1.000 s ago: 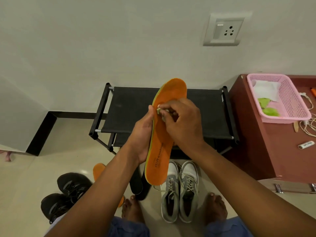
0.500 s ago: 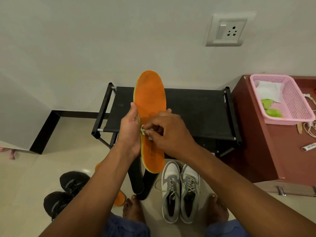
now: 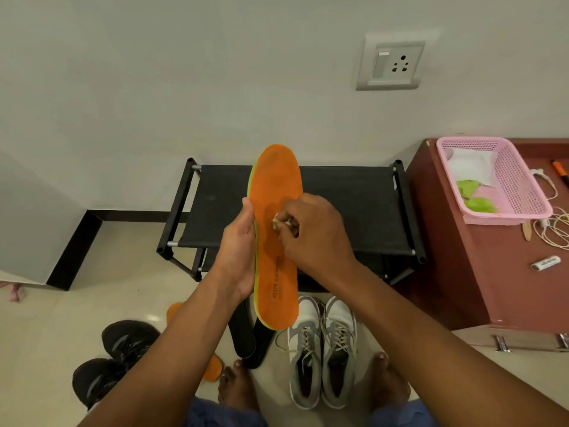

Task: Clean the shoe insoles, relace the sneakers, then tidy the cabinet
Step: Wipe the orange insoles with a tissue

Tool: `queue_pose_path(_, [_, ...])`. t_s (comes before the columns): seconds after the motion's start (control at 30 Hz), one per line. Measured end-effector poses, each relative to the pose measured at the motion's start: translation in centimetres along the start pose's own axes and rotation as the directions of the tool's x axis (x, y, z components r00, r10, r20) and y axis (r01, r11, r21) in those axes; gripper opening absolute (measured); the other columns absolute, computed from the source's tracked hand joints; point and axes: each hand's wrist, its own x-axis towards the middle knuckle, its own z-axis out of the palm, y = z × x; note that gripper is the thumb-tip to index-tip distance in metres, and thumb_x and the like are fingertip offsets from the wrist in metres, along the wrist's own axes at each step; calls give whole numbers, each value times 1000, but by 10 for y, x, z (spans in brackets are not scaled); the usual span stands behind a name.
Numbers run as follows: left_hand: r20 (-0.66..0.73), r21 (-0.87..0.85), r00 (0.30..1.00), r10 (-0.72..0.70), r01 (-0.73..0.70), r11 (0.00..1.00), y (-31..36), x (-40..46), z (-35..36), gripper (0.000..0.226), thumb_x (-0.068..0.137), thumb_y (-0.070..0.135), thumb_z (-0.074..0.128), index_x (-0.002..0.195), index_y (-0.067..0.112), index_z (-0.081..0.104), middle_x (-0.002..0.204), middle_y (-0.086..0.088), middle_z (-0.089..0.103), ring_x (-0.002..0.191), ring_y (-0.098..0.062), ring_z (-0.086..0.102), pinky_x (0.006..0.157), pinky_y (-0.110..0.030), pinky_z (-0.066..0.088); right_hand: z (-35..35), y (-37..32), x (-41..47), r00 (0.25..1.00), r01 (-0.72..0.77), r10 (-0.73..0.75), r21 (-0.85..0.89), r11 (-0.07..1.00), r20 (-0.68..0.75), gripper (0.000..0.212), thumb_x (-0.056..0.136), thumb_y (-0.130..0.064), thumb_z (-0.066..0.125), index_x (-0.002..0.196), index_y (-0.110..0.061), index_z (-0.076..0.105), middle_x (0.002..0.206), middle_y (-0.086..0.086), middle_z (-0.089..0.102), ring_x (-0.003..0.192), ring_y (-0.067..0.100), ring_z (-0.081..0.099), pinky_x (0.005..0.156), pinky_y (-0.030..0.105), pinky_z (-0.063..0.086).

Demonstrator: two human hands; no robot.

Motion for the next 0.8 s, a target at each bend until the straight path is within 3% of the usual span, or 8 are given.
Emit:
queue_pose_path(0.17, [57, 70, 998, -33, 29, 997, -10, -3, 17, 59, 107, 59, 22, 136, 24, 60, 118, -12, 76, 100, -28, 76, 75, -40, 63, -14, 27, 15, 963, -142, 134, -19, 990, -233, 4, 93, -21, 73, 92, -18, 75, 87, -4, 62, 81, 12, 58, 72, 25, 50])
queue_pose_path(0.3, [91, 56, 995, -48, 43, 998, -9, -4, 19, 54, 107, 58, 22, 129, 27, 61, 115, -12, 76, 98, -31, 76, 73, -40, 64, -17, 34, 18, 942, -190, 197, 52, 980, -271, 6, 92, -23, 76, 96, -19, 77, 90, -4, 65, 82, 11, 61, 74, 29, 56])
queue_pose_path(0.47, [50, -17, 999, 5, -4, 1000, -1, 0, 7, 69, 104, 65, 28, 140, 16, 62, 125, -16, 70, 107, -29, 71, 85, -45, 59, -8, 17, 9, 990, -111, 123, 155, 982, -69, 6, 90, -24, 78, 96, -22, 79, 91, -8, 67, 81, 4, 63, 74, 19, 53])
queue_pose_path(0.6, [24, -121, 1000, 5, -2, 993, 6, 1, -4, 79, 99, 73, 32, 133, 11, 67, 123, -16, 71, 112, -32, 71, 91, -47, 58, 0, -1, 1, 986, -27, -11, 228, 973, 165, 10, 91, -26, 76, 99, -21, 78, 97, -9, 69, 85, 5, 64, 79, 23, 55])
queue_pose_path(0.7, [45, -159, 999, -17, 24, 987, 7, 2, -10, 83, 100, 74, 26, 143, 12, 59, 142, -14, 63, 132, -33, 60, 112, -52, 44, 1, -5, 0, 974, 15, -75, 267, 964, 216, 11, 91, -28, 76, 99, -21, 79, 95, -11, 70, 85, 6, 65, 80, 24, 56])
queue_pose_path(0.8, [37, -152, 999, -20, 25, 988, 8, 2, -10, 76, 101, 71, 27, 141, 15, 60, 139, -15, 64, 128, -35, 63, 111, -54, 45, 1, -3, -1, 973, 14, -76, 277, 961, 216, 11, 91, -29, 75, 98, -21, 79, 95, -11, 70, 84, 7, 65, 78, 26, 57])
